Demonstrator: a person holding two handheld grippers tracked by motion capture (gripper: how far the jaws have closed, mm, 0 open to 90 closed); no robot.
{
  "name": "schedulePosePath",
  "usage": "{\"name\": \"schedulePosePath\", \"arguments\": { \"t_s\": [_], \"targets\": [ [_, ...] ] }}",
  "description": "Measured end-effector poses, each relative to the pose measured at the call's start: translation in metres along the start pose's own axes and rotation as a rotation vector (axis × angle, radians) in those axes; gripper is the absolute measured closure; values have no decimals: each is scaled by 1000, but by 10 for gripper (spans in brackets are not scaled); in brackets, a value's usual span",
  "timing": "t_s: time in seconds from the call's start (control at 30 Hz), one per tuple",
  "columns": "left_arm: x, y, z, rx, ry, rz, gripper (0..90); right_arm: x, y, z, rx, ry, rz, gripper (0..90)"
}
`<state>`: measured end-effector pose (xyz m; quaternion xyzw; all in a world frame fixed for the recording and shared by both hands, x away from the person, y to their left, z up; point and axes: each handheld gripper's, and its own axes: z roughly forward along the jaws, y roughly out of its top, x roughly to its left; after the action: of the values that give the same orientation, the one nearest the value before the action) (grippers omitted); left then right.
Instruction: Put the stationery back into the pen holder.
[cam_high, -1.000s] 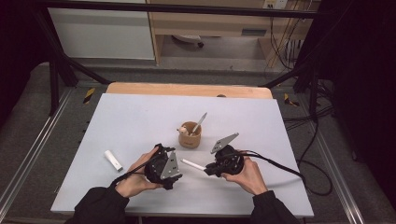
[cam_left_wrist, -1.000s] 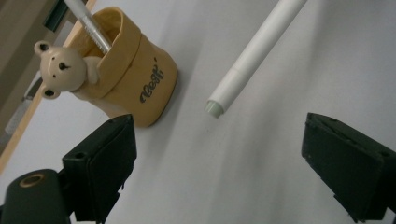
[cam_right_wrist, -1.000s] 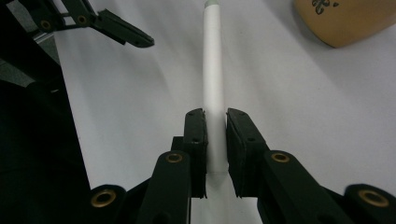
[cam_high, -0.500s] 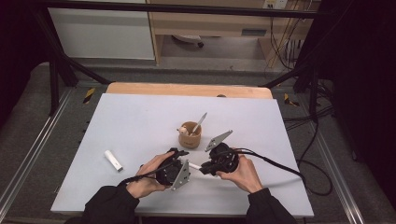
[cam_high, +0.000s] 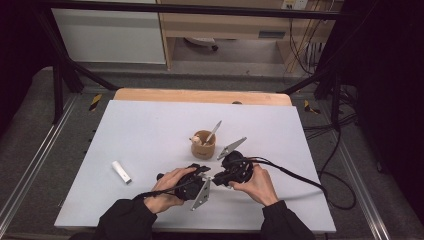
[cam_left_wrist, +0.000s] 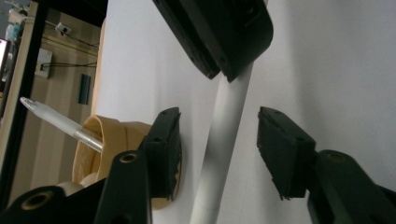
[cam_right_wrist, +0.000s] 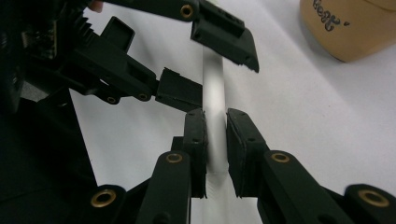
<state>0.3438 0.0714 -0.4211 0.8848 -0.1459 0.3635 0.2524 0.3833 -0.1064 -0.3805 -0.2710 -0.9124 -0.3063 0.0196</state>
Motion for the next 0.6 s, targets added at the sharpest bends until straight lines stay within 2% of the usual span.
{"name": "schedulePosePath", "arguments": {
  "t_s": [0.1, 0.3, 0.6],
  "targets": [
    [0, 2, 0, -11, 10, 20, 569, 0, 0, 0, 0, 0, 3, 787],
    [-1, 5, 2, 0, 23, 66, 647, 0, 0, -1, 2, 1, 9, 787],
    [-2, 7, 1, -6, 25, 100, 737, -1, 1, -2, 0, -1, 24, 788]
  ]
}}
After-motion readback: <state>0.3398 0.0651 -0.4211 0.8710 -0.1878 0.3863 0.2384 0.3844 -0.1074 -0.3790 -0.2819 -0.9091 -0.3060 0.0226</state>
